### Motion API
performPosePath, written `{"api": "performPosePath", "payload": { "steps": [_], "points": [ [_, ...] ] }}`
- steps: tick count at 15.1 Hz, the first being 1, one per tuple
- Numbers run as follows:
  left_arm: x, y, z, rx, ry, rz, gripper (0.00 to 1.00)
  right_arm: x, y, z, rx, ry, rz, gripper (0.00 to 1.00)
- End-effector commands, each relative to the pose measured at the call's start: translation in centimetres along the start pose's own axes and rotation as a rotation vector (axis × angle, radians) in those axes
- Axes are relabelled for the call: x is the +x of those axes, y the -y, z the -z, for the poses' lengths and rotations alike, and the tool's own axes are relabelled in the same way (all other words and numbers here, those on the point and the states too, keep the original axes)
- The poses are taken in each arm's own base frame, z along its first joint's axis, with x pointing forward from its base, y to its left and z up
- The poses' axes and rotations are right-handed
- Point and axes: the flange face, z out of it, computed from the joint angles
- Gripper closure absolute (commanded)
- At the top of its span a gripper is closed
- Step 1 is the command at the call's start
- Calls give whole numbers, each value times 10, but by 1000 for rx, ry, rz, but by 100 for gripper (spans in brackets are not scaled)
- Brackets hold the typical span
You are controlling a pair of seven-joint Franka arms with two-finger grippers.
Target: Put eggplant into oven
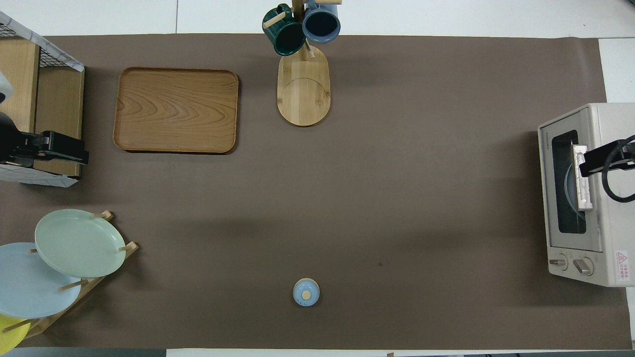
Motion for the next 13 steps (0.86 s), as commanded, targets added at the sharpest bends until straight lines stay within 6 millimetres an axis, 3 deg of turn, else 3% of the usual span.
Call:
{"api": "performPosePath", "payload": {
  "steps": [1,13],
  "points": [
    [0,5,3,20,0,4,0,2,0,2,29,-16,17,0],
    [0,5,3,20,0,4,0,3,0,3,26,-14,18,0]
  ]
}}
